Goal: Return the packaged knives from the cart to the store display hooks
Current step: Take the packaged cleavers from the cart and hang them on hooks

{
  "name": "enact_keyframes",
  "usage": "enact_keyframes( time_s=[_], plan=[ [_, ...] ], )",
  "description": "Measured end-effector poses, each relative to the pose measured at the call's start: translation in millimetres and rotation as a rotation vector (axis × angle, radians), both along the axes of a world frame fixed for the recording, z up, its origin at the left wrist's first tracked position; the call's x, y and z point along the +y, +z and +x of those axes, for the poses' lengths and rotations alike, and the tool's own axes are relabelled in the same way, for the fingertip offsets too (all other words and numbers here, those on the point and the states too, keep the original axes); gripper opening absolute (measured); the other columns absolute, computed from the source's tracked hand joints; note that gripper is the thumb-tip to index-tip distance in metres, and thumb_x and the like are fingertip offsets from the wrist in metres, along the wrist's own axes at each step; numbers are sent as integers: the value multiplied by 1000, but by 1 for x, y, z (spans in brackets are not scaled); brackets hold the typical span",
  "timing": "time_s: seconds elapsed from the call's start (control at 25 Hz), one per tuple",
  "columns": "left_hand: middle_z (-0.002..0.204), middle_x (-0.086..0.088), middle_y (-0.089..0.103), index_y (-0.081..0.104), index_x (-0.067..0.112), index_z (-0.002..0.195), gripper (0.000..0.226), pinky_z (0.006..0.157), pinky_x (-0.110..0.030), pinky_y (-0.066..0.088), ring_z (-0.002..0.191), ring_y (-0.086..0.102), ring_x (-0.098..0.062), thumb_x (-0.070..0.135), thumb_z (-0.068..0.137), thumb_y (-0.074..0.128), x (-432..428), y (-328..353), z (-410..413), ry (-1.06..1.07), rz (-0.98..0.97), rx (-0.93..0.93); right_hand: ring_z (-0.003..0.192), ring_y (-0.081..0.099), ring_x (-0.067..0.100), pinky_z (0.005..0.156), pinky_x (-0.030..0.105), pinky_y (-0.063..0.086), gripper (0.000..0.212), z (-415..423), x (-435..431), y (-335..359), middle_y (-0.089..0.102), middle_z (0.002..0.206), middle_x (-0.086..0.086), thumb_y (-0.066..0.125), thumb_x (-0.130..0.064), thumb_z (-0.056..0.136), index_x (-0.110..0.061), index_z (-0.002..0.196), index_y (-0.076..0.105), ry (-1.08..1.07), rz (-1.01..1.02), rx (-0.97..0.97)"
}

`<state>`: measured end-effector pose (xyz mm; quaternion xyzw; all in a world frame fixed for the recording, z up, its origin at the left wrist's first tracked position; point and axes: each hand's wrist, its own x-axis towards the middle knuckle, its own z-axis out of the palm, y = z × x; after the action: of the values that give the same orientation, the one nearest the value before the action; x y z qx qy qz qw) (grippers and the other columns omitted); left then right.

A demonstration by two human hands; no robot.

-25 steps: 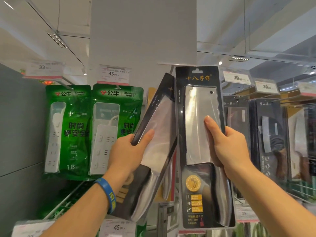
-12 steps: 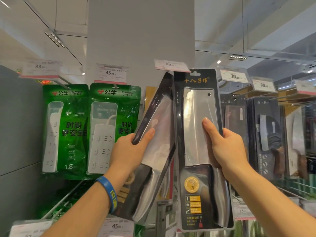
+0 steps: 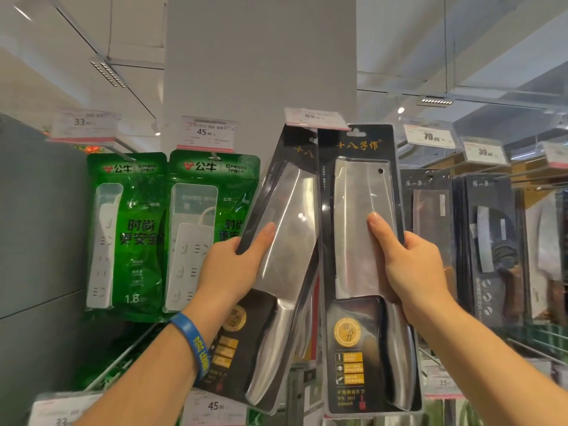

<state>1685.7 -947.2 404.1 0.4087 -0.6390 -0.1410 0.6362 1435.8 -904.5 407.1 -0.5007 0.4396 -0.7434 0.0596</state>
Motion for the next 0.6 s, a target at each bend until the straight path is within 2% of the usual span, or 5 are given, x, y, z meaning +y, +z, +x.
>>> enact_keyframes(
  time_s=[0.2, 0.28, 0.36, 0.52, 0.6],
  plan=[
    [102, -9, 74, 71, 7, 109, 103, 88, -44, 55, 98, 68, -28, 95, 60, 50, -11, 1, 16, 74, 18, -11, 35, 47, -3, 34, 11, 32, 64, 3, 4, 0, 47, 38, -17, 68, -73, 75, -18, 58, 40, 8, -29, 10],
    [71, 5, 69, 68, 16, 74, 84, 68, -35, 52, 73, 66, -21, 96, 59, 49, -15, -6, 13, 90, 44, -7, 36, 48, -4, 34, 11, 32, 64, 1, 4, -1, 48, 38, -17, 66, -76, 72, -18, 58, 41, 11, -17, 16],
    [61, 5, 65, 62, 16, 64, 77, 64, -32, 50, 63, 63, -19, 92, 61, 52, -23, -9, 3, 28, 73, 31, 40, 52, -1, 40, 18, 37, 69, 2, 2, -1, 54, 43, -14, 63, -83, 66, -16, 61, 44, 12, 23, 8],
    [81, 7, 68, 66, 27, 80, 61, 66, -28, 51, 81, 67, -17, 86, 64, 59, -54, -18, -20, -47, 219, 159, 62, 67, 21, 54, 35, 49, 72, 6, -4, -5, 68, 63, 2, 67, -83, 66, -11, 69, 56, 58, 71, -32],
    [100, -2, 70, 67, 20, 110, 82, 81, -37, 56, 91, 67, -23, 87, 62, 60, -66, -21, -29, -91, 301, 198, 60, 65, 19, 55, 34, 46, 68, 6, -5, -7, 64, 58, -1, 69, -82, 67, -15, 65, 53, 72, 66, -46]
  ],
)
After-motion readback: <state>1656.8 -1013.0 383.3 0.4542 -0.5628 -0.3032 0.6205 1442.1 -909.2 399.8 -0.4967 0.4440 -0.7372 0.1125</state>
